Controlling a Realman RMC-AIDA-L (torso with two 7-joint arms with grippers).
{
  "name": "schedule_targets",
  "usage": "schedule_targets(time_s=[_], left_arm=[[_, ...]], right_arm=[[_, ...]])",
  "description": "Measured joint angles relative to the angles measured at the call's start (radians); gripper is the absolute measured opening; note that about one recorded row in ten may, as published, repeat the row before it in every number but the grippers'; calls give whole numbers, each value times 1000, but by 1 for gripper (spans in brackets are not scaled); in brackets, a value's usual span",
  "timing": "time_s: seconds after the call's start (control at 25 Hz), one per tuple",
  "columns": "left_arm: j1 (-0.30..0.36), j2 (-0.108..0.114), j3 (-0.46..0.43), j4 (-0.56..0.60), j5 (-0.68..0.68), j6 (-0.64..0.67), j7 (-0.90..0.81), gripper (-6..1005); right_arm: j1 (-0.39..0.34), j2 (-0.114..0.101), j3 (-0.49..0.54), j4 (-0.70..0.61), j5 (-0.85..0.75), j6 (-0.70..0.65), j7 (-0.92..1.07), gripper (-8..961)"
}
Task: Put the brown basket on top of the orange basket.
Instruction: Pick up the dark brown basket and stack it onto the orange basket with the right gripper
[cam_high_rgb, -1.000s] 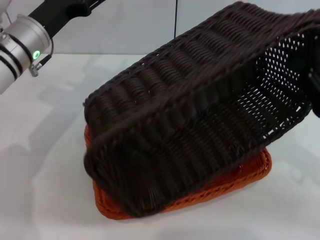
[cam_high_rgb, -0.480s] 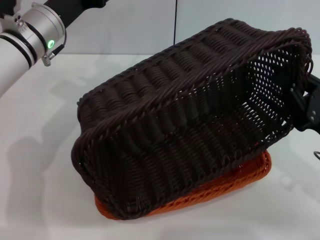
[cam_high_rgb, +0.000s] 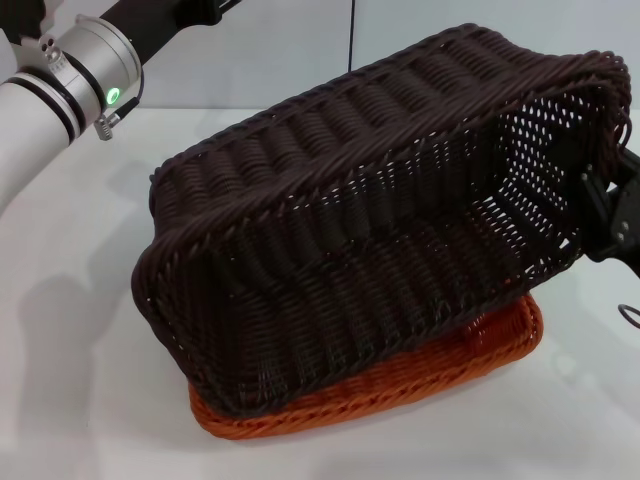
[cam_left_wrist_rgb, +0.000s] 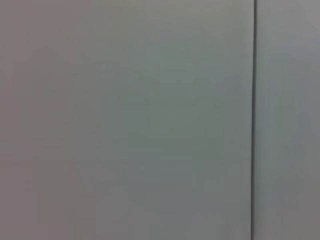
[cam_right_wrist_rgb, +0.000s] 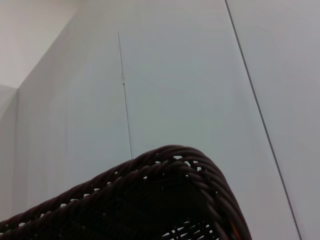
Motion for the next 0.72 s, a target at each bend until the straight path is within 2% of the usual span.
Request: schedule_targets(time_s=[0.4, 0.72], left_arm=[[-15, 5, -4, 4, -2, -1, 24, 851], [-39, 5, -4, -3, -2, -4, 53, 851]], right_arm=[[5, 2, -5, 46, 1, 15, -2, 175], [-26, 8, 0, 138, 1, 9, -75, 179]])
